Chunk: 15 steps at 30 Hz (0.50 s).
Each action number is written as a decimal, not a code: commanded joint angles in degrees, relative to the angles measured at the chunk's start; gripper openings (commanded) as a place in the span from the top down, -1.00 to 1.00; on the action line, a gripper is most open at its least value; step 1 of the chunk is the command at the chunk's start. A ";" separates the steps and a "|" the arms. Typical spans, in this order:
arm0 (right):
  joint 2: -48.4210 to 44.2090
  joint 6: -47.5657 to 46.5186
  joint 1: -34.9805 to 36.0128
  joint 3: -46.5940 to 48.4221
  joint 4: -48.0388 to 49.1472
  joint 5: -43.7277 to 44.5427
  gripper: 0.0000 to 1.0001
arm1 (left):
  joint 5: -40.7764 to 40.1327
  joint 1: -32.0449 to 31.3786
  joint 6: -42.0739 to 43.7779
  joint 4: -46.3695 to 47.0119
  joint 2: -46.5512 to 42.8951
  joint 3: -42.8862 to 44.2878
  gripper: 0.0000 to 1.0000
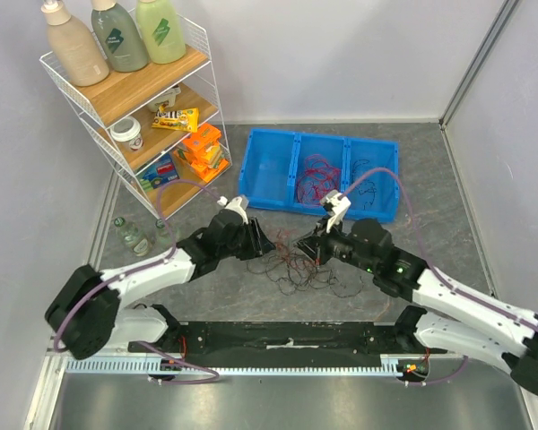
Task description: Untangle the cables
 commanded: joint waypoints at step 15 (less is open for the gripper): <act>-4.43 -7.22 0.28 36.32 -15.88 7.49 1.00 | 5.75 4.20 -2.86 14.99 5.30 -14.75 0.50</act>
